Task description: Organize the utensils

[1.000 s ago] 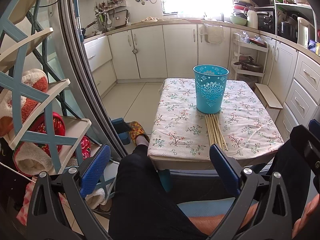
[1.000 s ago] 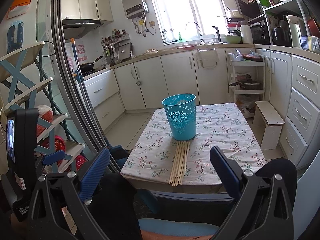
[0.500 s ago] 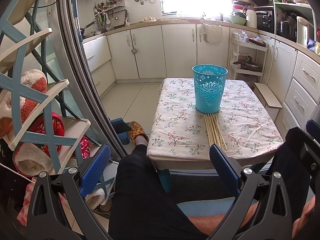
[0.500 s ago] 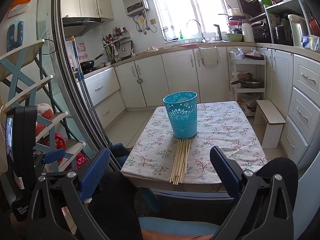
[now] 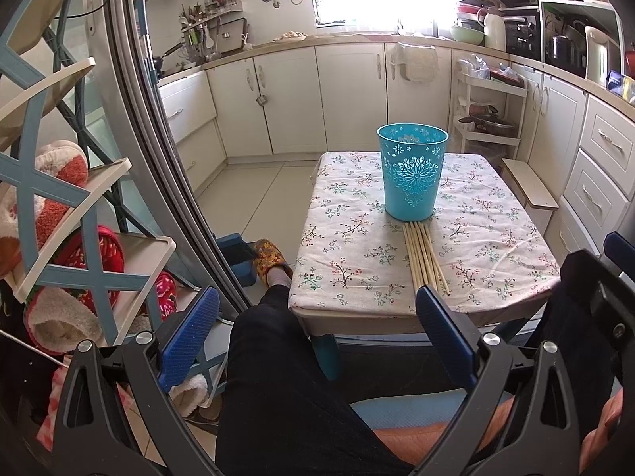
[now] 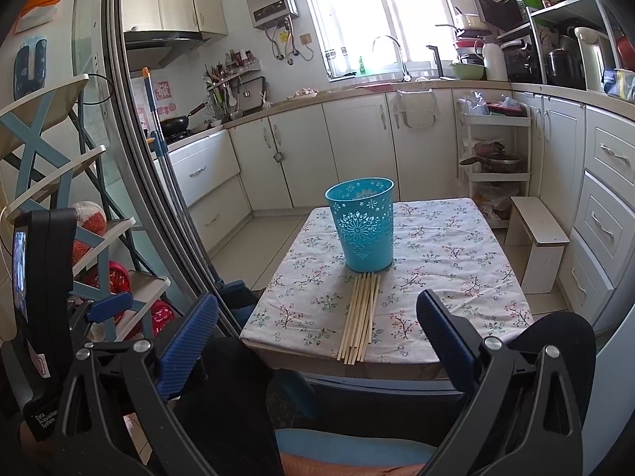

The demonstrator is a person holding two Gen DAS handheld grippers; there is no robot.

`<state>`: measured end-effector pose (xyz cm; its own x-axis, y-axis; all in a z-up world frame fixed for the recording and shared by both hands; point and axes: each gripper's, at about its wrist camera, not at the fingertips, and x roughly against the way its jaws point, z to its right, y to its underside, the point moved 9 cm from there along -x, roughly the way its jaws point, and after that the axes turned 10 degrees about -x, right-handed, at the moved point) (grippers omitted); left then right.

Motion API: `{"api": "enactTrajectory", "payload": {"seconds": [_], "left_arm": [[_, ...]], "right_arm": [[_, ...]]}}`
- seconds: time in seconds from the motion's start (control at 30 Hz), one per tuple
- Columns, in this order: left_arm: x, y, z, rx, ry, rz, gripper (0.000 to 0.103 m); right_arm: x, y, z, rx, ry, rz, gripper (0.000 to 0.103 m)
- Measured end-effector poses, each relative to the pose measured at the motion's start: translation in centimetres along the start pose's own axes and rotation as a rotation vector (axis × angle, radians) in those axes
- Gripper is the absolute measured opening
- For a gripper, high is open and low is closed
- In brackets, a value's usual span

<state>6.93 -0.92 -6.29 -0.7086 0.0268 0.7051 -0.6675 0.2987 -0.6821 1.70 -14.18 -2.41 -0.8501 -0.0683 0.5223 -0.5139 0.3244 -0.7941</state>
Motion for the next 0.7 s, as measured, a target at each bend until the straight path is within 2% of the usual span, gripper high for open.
{"api": "enactTrajectory", "payload": {"seconds": [0.1, 0.2, 0.27, 0.33, 0.43, 0.53, 0.7], "left_arm": [[-1.7, 0.0, -0.3, 0.008, -0.008, -0.020, 0.095], [-5.1, 0.6, 0.2, 0.013, 0.070, -0.094, 0.095], [-7.2, 0.7, 0.6, -0.014, 0.086, -0.102, 0.095], [-8.8, 0.7, 1.1, -0.020, 0.109, -0.114, 0.093], [-11.1, 0.1, 1.9, -0.015, 0.133, -0.115, 0.092], [-13.0, -0.5, 2.6, 0.020, 0.176, -0.134, 0.093], [-17.2, -0.8, 2.3, 0.018, 0.157, -0.210, 0.093]], "right_arm": [[-2.8, -0.3, 1.8, -0.019, 0.042, -0.035, 0.096], [-7.5, 0.4, 5.1, -0.063, 0.105, -0.123, 0.096], [-11.3, 1.7, 7.3, -0.073, 0.153, -0.202, 0.092], [-14.6, 2.7, 8.9, -0.091, 0.169, -0.278, 0.075], [-18.2, 3.0, 10.5, -0.113, 0.189, -0.321, 0.064], [-21.4, 2.4, 10.8, -0.104, 0.194, -0.326, 0.060], [-26.3, 3.3, 10.4, -0.118, 0.157, -0.408, 0.040]]}}
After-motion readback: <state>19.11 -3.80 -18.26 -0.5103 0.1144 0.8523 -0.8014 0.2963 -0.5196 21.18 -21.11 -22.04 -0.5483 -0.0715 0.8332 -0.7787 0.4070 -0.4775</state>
